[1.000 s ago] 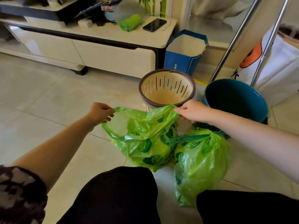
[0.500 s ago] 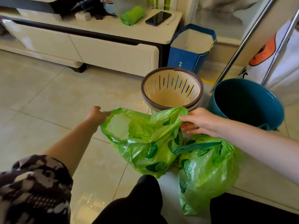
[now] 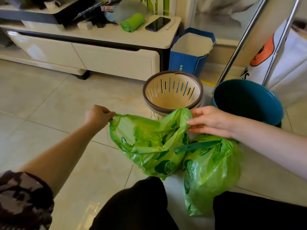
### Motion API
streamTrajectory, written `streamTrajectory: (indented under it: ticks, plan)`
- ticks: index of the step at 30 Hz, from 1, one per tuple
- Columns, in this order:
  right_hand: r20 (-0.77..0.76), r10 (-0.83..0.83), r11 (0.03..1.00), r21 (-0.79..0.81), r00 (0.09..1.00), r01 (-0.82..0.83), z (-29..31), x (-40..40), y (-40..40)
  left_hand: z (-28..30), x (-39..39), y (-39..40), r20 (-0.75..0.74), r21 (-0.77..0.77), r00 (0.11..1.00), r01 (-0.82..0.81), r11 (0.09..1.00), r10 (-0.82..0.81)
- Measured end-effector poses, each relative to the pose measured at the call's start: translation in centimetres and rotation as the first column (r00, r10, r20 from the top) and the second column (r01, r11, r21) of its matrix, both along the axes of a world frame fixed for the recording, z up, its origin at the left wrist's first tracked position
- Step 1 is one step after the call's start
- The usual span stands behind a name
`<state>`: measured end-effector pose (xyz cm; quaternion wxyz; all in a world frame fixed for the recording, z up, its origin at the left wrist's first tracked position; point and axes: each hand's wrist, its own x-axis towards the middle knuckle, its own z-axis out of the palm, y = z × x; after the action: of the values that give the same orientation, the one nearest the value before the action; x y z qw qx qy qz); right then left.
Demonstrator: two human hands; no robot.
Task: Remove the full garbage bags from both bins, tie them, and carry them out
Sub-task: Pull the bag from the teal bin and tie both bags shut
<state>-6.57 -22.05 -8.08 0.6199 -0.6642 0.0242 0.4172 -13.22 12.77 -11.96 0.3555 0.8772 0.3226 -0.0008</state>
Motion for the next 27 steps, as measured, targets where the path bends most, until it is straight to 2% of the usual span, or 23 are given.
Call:
streamTrajectory:
  ticks: [3,7,10,13,15,18,24,27]
  plan:
    - [0.127,0.039,0.994,-0.105,0.991,-0.025,1.4,-0.8,-0.8,1.3,-0.7,-0.6,-0.001,0.004,1.000,0.015,1.000,-0.015]
    - [0.287,0.026,0.967,-0.252,0.958,0.049,3.3,-0.8,-1.4,2.6,-1.2,-2.1,0.086,-0.259,0.996,-0.006,0.966,0.030]
    - [0.399,0.047,0.934,-0.343,0.916,0.101,4.4,-0.6,-1.5,3.5,-1.3,-3.5,0.117,-0.349,0.992,0.077,0.934,-0.038]
    - [0.576,0.209,0.848,-0.509,0.790,0.146,5.3,-0.7,-1.5,4.1,-1.4,-4.5,0.148,-0.392,0.987,0.110,0.913,-0.056]
    - [0.640,0.332,0.779,-0.600,0.693,0.181,5.8,-0.7,-1.7,4.3,-1.5,-4.5,0.166,-0.378,0.986,0.079,0.922,-0.017]
    - [0.629,0.384,0.721,-0.661,0.676,0.205,6.1,-0.1,-2.5,4.6,-1.6,-3.7,0.177,-0.337,0.984,0.030,0.941,0.032]
    - [0.566,0.324,0.692,-0.688,0.758,0.218,6.0,1.1,-4.8,4.1,-2.4,-0.8,0.108,-0.370,0.966,-0.181,0.911,0.236]
    - [0.529,0.321,0.660,-0.720,0.785,0.215,5.7,1.3,-5.5,3.5,-2.9,0.2,0.075,-0.367,0.957,-0.235,0.900,0.280]
